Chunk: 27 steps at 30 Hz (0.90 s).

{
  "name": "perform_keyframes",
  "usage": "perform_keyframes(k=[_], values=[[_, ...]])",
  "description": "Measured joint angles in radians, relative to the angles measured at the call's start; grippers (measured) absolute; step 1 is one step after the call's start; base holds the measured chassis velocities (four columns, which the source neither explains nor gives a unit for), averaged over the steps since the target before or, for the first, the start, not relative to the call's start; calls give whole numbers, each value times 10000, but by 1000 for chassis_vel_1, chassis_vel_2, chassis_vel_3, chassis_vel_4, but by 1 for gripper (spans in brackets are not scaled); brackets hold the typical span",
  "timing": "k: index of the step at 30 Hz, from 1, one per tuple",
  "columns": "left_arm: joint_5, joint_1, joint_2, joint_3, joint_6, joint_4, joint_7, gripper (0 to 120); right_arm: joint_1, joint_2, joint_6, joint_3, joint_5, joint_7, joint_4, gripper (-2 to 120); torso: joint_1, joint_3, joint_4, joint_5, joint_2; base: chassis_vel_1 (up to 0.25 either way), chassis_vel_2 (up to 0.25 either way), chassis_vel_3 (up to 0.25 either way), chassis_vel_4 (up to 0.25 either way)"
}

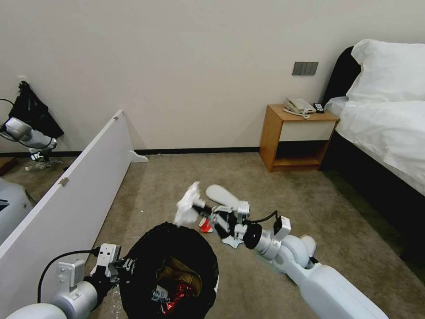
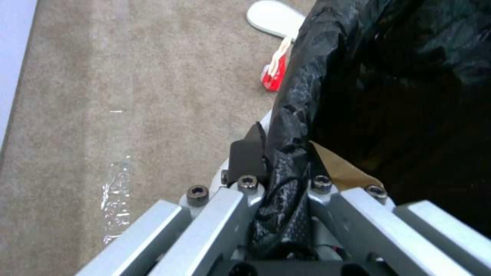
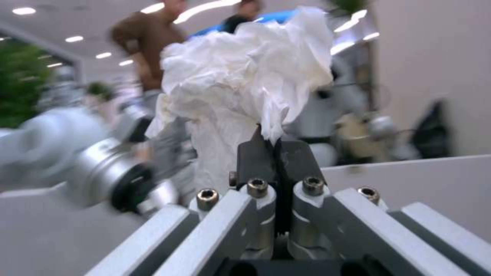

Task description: Pick up the trash bin, then pick up the garbage from the floor and place it into the trash bin.

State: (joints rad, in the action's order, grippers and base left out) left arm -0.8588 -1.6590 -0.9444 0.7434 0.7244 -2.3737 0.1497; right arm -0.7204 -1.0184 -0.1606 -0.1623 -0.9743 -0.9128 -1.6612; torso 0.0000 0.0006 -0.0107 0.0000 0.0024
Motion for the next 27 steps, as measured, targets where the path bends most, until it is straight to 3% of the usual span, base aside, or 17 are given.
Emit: perform_keyframes(k=[5,10,14,17,27], values=[[-287,-60,88,-18,76,-93,180,3,724,389,681,-705,-74,-784,92,0,0,0,2,2,0,0,0,0,0],[-431,-60,124,-149,98,-120,231,3,1450,1048,2059,-1388,-333,-492,-422,0,0,0,0,1,0,0,0,0,0],[-431,-27,122,-204,101,-91,232,3,1705,1203,2469,-1601,-418,-327,-567,0,0,0,1,0,0,0,0,0,0],[-433,7,108,-254,104,-85,234,3,1981,1388,2832,-1949,-323,-23,-657,13,0,0,0,1,0,0,0,0,0],[-438,7,116,-239,115,-84,228,3,2044,1442,2869,-2052,-41,91,-530,48,0,0,0,1,-1,0,0,0,0]])
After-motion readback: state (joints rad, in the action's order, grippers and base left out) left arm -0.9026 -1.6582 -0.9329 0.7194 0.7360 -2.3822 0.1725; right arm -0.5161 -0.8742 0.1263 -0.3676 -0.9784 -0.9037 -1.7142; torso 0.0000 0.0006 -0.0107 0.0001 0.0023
